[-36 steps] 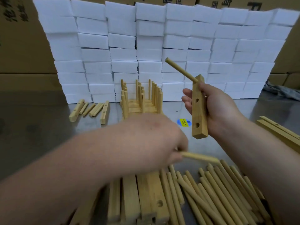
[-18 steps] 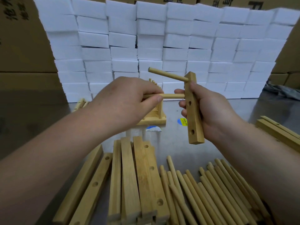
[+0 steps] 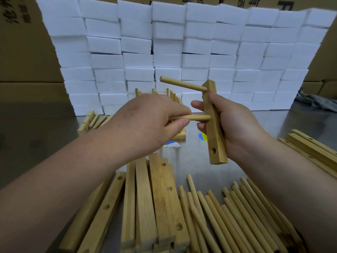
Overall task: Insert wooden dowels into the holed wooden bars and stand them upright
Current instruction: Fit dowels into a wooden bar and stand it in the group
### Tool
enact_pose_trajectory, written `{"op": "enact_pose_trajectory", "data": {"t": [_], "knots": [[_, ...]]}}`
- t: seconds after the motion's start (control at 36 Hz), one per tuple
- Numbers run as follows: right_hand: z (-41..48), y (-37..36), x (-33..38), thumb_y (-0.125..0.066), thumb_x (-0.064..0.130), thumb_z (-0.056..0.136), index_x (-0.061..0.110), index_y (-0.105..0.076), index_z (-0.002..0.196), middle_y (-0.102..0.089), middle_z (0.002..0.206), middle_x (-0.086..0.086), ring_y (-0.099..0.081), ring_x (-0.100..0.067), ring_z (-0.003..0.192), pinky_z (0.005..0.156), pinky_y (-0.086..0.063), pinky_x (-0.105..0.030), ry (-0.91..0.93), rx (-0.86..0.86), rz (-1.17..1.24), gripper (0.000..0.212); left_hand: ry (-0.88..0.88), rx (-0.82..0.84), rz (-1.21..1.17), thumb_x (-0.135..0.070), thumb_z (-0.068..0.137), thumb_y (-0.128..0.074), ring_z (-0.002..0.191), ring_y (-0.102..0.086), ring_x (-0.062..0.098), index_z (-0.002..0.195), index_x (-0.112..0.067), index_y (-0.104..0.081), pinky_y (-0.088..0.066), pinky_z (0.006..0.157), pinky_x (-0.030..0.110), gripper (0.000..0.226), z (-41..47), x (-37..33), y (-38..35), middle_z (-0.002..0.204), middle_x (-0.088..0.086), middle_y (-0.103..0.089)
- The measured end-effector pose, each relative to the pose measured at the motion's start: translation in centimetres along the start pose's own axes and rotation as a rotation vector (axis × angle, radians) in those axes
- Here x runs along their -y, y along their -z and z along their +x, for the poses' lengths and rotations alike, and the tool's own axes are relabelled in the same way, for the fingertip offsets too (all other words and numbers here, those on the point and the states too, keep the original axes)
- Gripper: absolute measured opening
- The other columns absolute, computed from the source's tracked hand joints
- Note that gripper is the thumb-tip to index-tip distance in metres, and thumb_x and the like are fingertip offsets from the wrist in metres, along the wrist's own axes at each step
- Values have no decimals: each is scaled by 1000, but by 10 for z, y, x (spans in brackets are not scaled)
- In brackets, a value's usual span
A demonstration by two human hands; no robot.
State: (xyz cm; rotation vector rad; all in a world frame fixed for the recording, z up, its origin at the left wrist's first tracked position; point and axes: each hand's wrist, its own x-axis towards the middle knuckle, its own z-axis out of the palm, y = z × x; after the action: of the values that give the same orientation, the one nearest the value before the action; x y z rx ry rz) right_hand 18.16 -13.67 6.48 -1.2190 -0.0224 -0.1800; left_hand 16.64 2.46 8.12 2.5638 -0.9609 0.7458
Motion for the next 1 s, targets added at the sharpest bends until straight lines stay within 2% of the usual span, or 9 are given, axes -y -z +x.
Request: {"op": "enact_pose_trajectory", "data": {"t": [0.14,0.22,0.33,0.39,0.56,0.67,0.81,0.89,1.0], "knots": [[-2,0,1,-51,25,94,10,-63,94,-73,76,3,-58,-13,47,45,-49,-20,14,25,-10,19,-12,-9,-11,-44,89,-40,72,-46,9,93,-21,-68,-39,64,26,36,0,-1,1,72,-3,-55],[-4,-2,0,-51,25,94,8,-63,97,-73,84,-1,-59,-14,50,47,-50,-21,18,61,-12,21,54,-7,-86,-48,77,-42,74,-50,3,98,-32,-63,-35,60,17,34,-1,-4,2,72,-11,-55],[-6,-3,0,-50,24,94,8,-63,97,-73,83,-1,-60,-14,51,48,-51,-21,24,77,0,21,70,-5,-97,-50,73,-41,75,-45,-4,88,-36,-51,-32,56,11,23,-1,-5,2,61,-14,-46],[-7,-4,0,-50,25,94,9,-63,96,-73,85,-2,-61,-14,53,49,-52,-22,31,97,-2,20,69,-7,-116,-48,73,-42,69,-45,-8,87,-34,-54,-32,56,9,22,-1,-5,2,61,-15,-46],[-8,-5,-1,-50,24,94,11,-63,91,-72,84,-3,-65,-17,60,54,-56,-26,47,112,13,19,85,-35,-166,-47,73,-42,65,-46,-11,89,-30,-65,-32,55,12,32,-1,-4,-2,60,-19,-48],[-9,-4,-4,-49,25,95,14,-62,88,-71,81,-1,-64,-15,57,52,-55,-25,67,107,0,19,150,-50,-233,-51,70,-43,62,-46,-9,69,-40,-58,-29,49,14,18,-2,-5,-5,53,-17,-50],[-7,-3,-7,-48,24,95,14,-61,90,-70,78,1,-64,-13,55,51,-54,-24,71,99,-6,17,221,-67,-235,-56,68,-40,59,-47,1,60,-41,-53,-29,51,25,21,-3,-8,-8,54,-9,-51],[-6,-3,-8,-49,23,95,13,-62,89,-71,75,1,-64,-13,54,52,-55,-25,58,98,13,17,232,-33,-199,-57,70,-39,61,-47,-1,67,-39,-56,-28,50,25,25,-2,-9,-6,57,-9,-52],[-3,-3,-6,-50,22,95,10,-61,91,-71,72,-1,-65,-15,53,50,-53,-23,55,83,50,18,237,-70,-47,-64,70,-32,77,-46,5,103,-35,-54,-35,62,28,49,1,-9,6,80,-18,-47]]}}
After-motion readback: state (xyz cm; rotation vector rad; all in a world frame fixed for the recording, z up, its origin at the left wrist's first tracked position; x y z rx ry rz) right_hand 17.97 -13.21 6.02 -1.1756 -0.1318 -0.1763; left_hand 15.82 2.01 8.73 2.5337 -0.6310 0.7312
